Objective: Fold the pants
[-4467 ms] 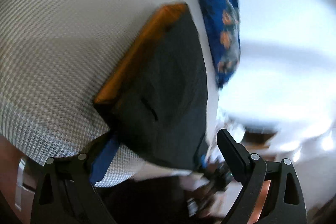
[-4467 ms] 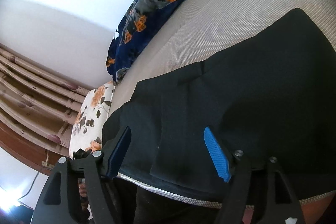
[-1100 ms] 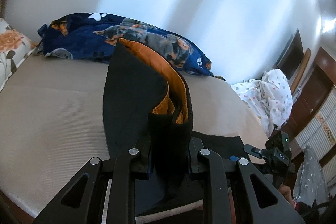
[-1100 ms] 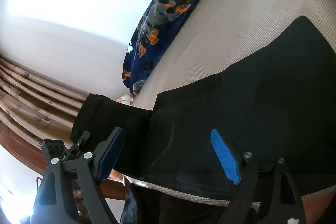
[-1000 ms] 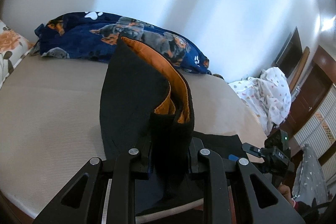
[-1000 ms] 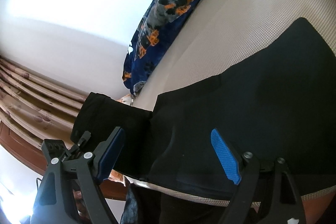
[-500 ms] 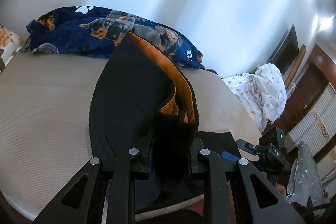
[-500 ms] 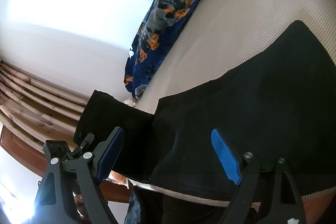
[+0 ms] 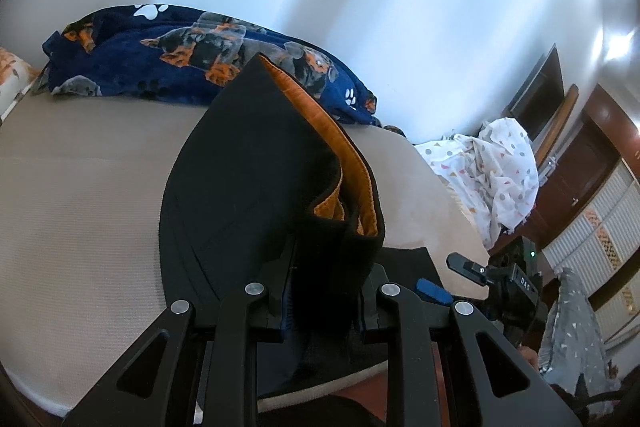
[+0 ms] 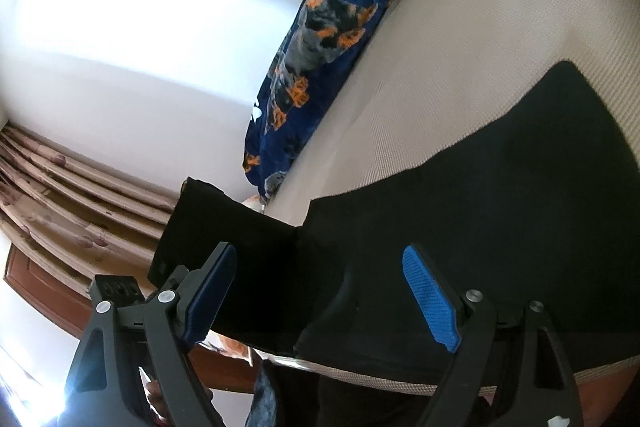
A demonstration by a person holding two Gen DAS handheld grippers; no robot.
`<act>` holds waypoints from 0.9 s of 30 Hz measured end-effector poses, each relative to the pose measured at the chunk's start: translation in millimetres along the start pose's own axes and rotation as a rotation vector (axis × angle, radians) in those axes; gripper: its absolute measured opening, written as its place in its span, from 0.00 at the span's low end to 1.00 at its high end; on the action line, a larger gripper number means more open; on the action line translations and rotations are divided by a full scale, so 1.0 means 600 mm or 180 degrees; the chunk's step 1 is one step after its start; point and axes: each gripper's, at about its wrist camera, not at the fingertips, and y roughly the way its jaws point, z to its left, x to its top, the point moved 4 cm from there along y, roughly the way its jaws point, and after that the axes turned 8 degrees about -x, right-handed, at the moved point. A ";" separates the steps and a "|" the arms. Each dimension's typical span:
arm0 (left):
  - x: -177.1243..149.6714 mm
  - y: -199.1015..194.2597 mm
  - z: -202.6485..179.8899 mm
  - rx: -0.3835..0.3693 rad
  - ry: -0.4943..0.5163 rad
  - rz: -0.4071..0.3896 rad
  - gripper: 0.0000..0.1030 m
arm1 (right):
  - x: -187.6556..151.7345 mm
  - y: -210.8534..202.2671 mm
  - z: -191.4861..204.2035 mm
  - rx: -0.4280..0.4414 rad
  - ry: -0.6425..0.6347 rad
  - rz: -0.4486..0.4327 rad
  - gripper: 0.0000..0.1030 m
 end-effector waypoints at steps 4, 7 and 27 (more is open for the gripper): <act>0.003 0.000 -0.013 -0.0020 0.0040 0.0005 0.22 | 0.023 -0.033 -0.001 0.0014 0.0021 -0.0184 0.82; 0.003 0.004 -0.026 -0.0034 0.0075 0.0030 0.22 | 0.041 -0.058 -0.010 0.0014 0.0072 -0.0340 0.85; -0.014 0.074 -0.099 -0.0223 0.0202 0.0324 0.22 | 0.048 -0.078 -0.044 0.0146 0.0326 -0.0331 0.86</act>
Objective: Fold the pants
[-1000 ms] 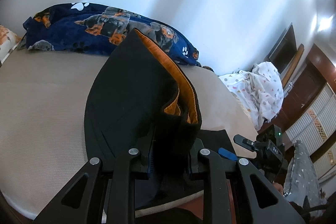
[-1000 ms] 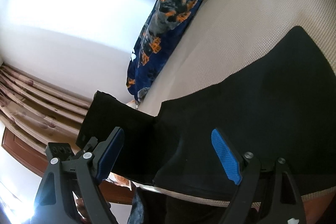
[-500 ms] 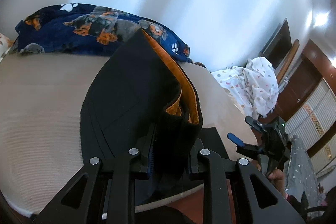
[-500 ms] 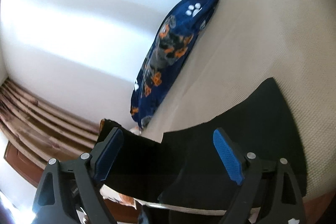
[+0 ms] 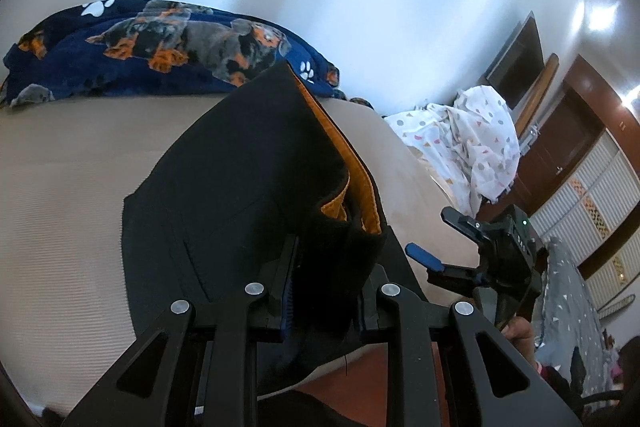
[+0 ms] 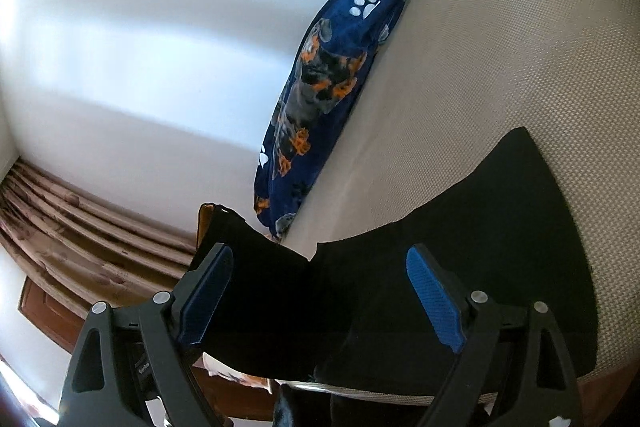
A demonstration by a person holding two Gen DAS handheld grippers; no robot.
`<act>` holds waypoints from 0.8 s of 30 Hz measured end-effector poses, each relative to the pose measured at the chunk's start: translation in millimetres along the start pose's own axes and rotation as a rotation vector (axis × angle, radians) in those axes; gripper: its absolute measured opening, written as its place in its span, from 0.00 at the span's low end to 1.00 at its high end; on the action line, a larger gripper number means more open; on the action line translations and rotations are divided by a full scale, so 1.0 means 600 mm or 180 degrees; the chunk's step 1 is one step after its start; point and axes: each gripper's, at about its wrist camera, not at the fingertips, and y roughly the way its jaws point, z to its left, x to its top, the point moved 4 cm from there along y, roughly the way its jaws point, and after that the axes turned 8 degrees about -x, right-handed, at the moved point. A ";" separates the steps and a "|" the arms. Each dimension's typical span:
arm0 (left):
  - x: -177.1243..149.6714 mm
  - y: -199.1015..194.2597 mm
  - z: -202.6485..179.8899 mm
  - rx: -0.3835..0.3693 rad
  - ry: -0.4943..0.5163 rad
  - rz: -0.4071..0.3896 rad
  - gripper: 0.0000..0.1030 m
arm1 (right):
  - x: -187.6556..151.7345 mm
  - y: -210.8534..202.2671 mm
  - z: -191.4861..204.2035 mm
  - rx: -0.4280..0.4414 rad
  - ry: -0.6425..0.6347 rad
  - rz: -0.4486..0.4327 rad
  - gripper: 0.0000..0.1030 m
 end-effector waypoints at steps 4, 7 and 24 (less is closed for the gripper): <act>-0.006 0.016 -0.006 -0.0046 0.0000 0.0072 0.22 | 0.003 -0.004 -0.010 0.0042 0.0109 -0.0015 0.86; -0.011 0.032 -0.020 -0.0070 0.0055 0.0140 0.22 | 0.000 -0.001 -0.008 0.0063 0.0105 0.0042 0.86; -0.028 0.113 -0.072 -0.0234 0.0171 0.0438 0.22 | -0.009 0.023 -0.027 0.0165 0.0245 0.0228 0.89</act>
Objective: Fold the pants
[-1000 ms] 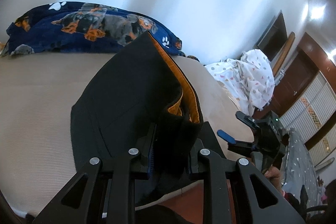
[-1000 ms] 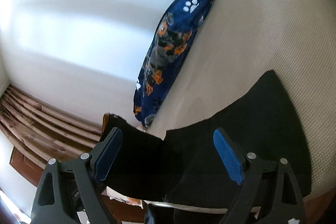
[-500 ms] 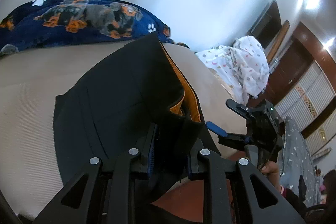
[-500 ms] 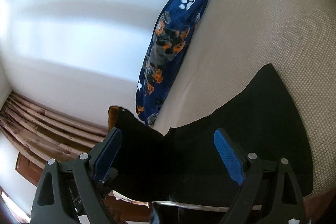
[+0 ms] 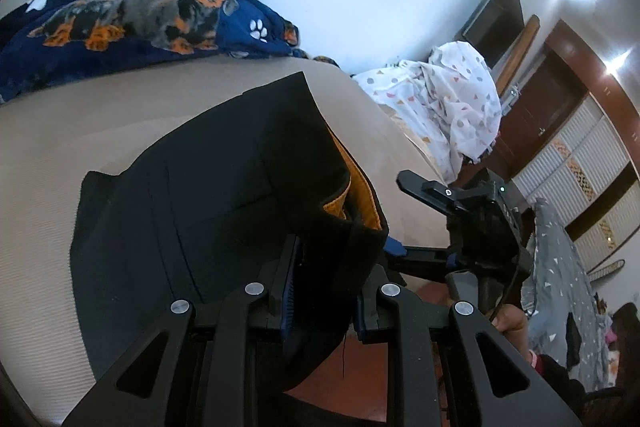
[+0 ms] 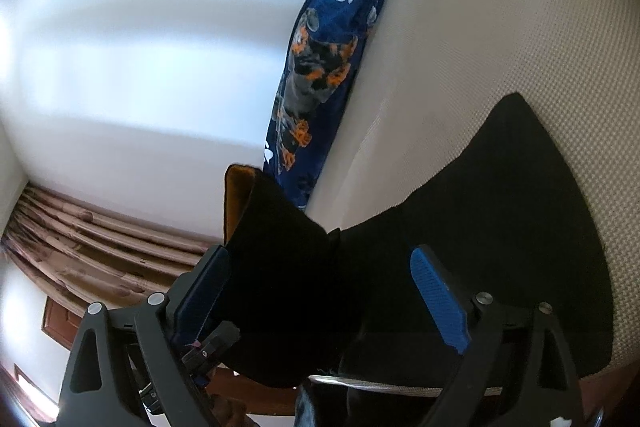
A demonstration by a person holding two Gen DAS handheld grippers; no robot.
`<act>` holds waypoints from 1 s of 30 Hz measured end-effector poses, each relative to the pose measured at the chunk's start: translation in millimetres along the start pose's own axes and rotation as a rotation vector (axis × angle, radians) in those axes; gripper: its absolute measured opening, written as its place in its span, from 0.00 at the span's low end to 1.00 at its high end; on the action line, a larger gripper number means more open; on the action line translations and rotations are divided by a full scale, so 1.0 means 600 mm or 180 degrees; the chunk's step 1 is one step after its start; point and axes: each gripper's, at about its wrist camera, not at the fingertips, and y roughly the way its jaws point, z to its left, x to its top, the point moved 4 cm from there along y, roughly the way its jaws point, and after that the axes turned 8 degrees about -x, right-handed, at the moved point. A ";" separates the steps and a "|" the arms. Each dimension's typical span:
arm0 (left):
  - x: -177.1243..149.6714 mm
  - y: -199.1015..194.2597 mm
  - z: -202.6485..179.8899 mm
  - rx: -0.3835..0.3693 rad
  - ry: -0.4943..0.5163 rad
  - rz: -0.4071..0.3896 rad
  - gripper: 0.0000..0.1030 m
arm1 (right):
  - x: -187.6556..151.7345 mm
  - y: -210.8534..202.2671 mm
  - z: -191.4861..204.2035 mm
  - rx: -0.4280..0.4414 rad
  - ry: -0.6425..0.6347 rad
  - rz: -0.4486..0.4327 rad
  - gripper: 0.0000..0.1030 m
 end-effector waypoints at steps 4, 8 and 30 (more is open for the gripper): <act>0.000 0.022 -0.004 -0.0037 -0.0001 0.0066 0.22 | 0.001 0.011 -0.005 0.0020 0.0051 0.0052 0.89; -0.009 0.045 -0.012 -0.0069 0.0023 0.0171 0.22 | -0.003 0.017 -0.010 0.0066 0.0129 0.0098 0.90; -0.064 0.117 -0.019 -0.0067 0.0493 0.0653 0.29 | -0.012 0.056 -0.018 0.0161 0.0341 0.0340 0.90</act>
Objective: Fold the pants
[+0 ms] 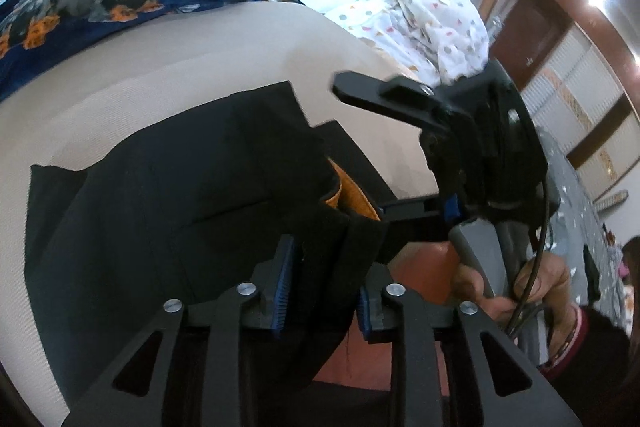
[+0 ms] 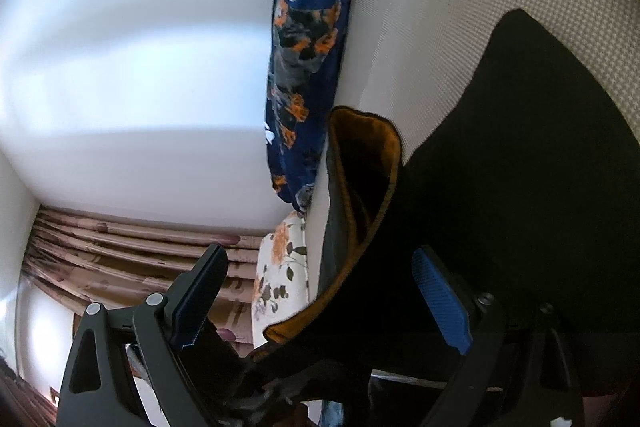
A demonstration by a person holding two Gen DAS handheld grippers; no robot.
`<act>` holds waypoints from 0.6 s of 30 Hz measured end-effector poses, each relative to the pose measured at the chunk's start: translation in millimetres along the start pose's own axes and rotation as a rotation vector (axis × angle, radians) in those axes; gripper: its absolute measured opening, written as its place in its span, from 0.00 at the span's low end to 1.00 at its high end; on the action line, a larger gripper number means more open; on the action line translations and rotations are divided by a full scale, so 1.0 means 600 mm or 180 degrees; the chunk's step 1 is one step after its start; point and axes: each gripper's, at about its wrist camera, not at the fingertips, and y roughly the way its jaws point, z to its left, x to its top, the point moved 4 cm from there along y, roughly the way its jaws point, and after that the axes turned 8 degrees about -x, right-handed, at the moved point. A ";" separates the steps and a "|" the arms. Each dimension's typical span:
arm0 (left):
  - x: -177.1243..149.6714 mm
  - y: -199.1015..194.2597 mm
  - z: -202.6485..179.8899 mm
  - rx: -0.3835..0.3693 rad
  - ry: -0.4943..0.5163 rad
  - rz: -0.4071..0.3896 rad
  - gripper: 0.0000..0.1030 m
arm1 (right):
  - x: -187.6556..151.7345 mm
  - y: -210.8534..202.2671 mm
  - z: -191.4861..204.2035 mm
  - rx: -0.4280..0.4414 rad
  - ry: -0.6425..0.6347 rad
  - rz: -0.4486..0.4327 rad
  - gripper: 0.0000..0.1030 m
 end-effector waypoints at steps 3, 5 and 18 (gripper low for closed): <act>-0.006 0.005 -0.007 -0.0046 0.0105 0.0040 0.35 | -0.001 0.005 -0.003 -0.0013 0.0022 0.0046 0.90; -0.007 0.001 -0.011 -0.0164 0.0112 0.0043 0.41 | -0.001 0.008 -0.007 -0.0040 0.0025 0.0060 0.90; -0.007 -0.180 0.061 0.0215 -0.0013 -0.0767 0.85 | 0.000 0.031 -0.014 -0.0642 -0.0204 0.0386 0.73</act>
